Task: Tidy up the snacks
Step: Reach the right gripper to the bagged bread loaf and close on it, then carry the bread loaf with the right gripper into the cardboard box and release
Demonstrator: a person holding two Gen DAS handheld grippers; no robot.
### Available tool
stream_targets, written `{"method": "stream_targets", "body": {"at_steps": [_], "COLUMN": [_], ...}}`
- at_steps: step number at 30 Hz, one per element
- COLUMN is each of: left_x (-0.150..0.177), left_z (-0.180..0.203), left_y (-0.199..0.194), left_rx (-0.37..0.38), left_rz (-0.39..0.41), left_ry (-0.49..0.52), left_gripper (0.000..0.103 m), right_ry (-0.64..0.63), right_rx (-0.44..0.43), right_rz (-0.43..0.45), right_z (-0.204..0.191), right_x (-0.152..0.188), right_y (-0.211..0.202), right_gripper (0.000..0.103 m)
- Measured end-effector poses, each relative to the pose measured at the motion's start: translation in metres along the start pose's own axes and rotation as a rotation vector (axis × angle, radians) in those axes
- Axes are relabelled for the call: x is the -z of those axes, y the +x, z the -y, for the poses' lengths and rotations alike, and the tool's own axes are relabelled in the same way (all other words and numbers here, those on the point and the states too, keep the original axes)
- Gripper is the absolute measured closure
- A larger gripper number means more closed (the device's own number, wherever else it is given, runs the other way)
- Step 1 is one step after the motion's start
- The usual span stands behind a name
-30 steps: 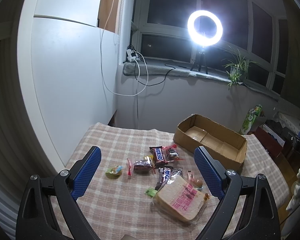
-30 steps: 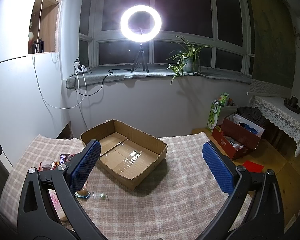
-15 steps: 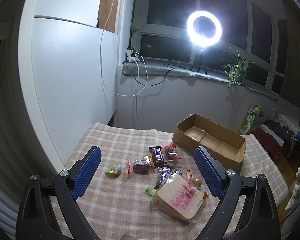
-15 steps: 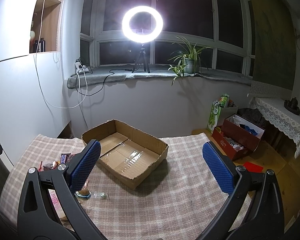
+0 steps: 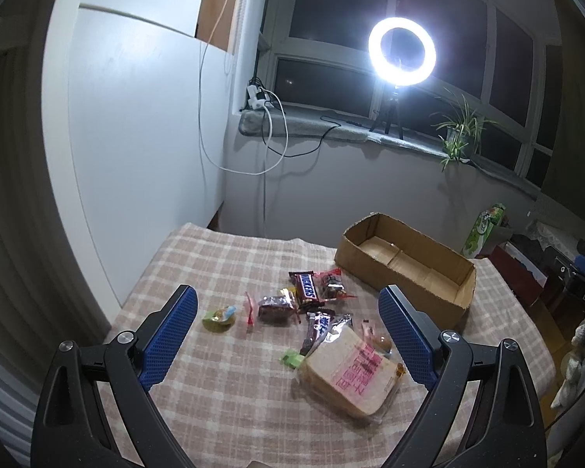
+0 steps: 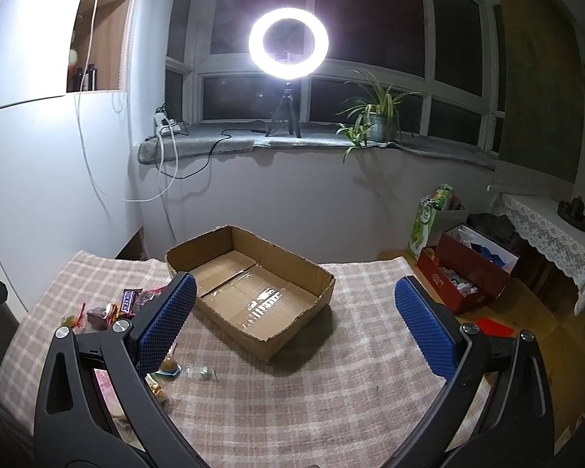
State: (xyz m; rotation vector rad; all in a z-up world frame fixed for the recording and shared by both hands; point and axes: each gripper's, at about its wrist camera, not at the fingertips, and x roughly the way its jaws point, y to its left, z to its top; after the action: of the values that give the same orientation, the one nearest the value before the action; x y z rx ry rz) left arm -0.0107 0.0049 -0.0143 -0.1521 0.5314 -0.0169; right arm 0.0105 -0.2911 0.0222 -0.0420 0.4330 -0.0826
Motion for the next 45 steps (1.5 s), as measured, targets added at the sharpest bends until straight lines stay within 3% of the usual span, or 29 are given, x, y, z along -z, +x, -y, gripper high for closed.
{"method": "stream_targets", "body": {"at_steps": [5, 12, 18, 23, 26, 28, 31, 36, 39, 45], "left_x": [0.006, 0.018, 0.039, 0.061, 0.073, 0.079, 0.085, 0.088, 0.088, 0.091], "left_z": [-0.011, -0.015, -0.013, -0.01, -0.006, -0.005, -0.004, 0.001, 0.004, 0.006], "left_y": [0.005, 0.023, 0.049, 0.068, 0.073, 0.078, 0.085, 0.093, 0.097, 0.103], "left_rx": [0.033, 0.107, 0.206, 0.282, 0.292, 0.305, 0.335, 0.334, 0.331, 0.328], "left_rz": [-0.032, -0.113, -0.253, -0.374, -0.414, -0.437, -0.47, -0.484, -0.492, -0.504], "left_ry": [-0.038, -0.08, -0.157, -0.229, -0.238, -0.253, -0.284, -0.284, -0.285, -0.278], "left_gripper": [0.009, 0.011, 0.025, 0.037, 0.039, 0.042, 0.049, 0.049, 0.054, 0.057], "right_ry": [-0.028, 0.018, 0.021, 0.035, -0.017, -0.035, -0.041, -0.048, -0.046, -0.065], "right_rx": [-0.109, -0.393, -0.587, -0.738, -0.78, -0.801, -0.825, -0.858, -0.886, -0.902], "right_rz": [-0.041, -0.257, -0.441, -0.579, -0.639, -0.682, -0.729, -0.78, -0.819, -0.851], "right_z": [-0.002, 0.0, -0.026, -0.048, -0.068, -0.079, -0.09, -0.104, -0.112, -0.122], "right_x": [0.002, 0.018, 0.041, 0.052, 0.058, 0.061, 0.063, 0.066, 0.072, 0.081], "right_y": [0.006, 0.052, 0.092, 0.12, 0.13, 0.137, 0.15, 0.166, 0.172, 0.175], "right_gripper": [0.0, 0.0, 0.0, 0.016, 0.026, 0.037, 0.041, 0.045, 0.054, 0.055]}}
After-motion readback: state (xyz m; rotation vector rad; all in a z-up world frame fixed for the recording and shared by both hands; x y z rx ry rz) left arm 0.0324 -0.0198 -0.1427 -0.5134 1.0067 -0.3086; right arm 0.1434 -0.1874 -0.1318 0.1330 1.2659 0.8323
